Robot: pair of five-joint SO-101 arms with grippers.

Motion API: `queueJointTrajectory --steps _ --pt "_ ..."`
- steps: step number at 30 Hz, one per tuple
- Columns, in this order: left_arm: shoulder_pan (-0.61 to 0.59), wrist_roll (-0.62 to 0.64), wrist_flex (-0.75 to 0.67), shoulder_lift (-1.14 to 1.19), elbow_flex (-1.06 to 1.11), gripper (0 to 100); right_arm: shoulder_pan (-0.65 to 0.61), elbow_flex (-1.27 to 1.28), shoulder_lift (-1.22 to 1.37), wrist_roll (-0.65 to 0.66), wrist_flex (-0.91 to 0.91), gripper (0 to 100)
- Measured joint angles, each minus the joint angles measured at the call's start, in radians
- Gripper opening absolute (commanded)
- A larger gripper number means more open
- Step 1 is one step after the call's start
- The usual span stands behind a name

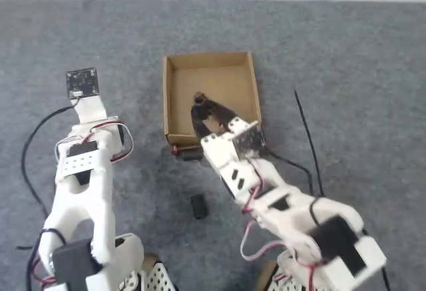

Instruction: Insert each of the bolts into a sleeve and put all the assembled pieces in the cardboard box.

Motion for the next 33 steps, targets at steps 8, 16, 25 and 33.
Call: queueJointTrajectory --steps 8,16,25,33 --pt "0.0 0.0 0.0 0.0 0.0 1 -0.091 0.245 -0.253 0.0 0.0 0.6" --pt "0.0 0.0 0.0 0.0 0.0 1 -0.086 0.27 -0.374 0.0 0.061 0.6" --pt "0.066 0.0 0.0 0.002 -0.029 1 -0.08 0.27 -0.374 0.0 0.11 0.6" --pt "0.187 -0.005 0.029 0.0 -0.146 1 -0.077 0.27 -0.377 0.0 0.11 0.6"
